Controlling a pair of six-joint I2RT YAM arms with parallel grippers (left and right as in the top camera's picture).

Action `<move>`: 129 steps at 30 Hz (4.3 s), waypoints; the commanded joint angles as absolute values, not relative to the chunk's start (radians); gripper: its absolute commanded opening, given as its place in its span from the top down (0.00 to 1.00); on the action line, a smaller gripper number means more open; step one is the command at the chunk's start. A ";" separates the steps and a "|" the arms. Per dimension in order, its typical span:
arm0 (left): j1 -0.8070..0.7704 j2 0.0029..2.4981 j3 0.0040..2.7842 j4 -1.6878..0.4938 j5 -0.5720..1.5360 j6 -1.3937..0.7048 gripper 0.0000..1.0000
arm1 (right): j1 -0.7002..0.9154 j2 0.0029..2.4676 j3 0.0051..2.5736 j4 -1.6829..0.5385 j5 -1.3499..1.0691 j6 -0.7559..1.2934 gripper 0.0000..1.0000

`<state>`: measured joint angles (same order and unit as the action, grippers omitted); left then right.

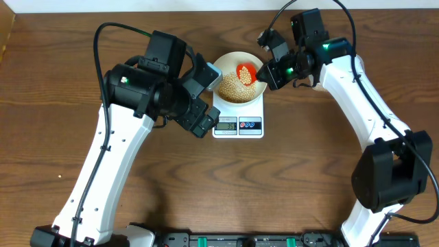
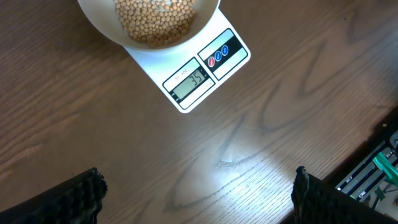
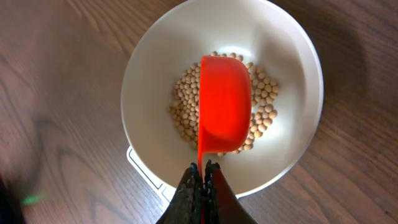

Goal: Scoop item into bowl and weigh 50g on scale

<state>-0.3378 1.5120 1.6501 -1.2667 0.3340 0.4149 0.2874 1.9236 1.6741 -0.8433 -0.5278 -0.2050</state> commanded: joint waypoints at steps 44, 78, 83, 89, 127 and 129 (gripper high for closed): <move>-0.338 1.496 1.660 -1.267 0.327 0.405 0.02 | 0.295 1.915 1.702 -0.827 -0.529 -0.376 0.99; -0.338 1.496 1.660 -1.267 0.327 0.405 0.02 | 0.247 1.915 1.702 -0.818 -0.685 -0.258 0.99; -0.338 1.496 1.660 -1.267 0.327 0.405 0.02 | 0.223 1.915 1.702 -0.819 -0.714 -0.247 0.99; -0.338 1.496 1.660 -1.267 0.327 0.405 0.02 | 0.215 1.915 1.702 -0.819 -0.718 -0.247 0.99; -0.338 1.496 1.660 -1.267 0.327 0.405 0.02 | 0.242 1.915 1.702 -0.823 -0.627 -0.482 0.99; -0.338 1.496 1.660 -1.267 0.327 0.405 0.02 | 0.250 1.915 1.702 -0.823 -0.627 -0.490 0.99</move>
<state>-0.3374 1.5120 1.6501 -1.2667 0.3340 0.4149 0.2340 1.9236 1.6745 -0.8223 -0.6220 -0.4591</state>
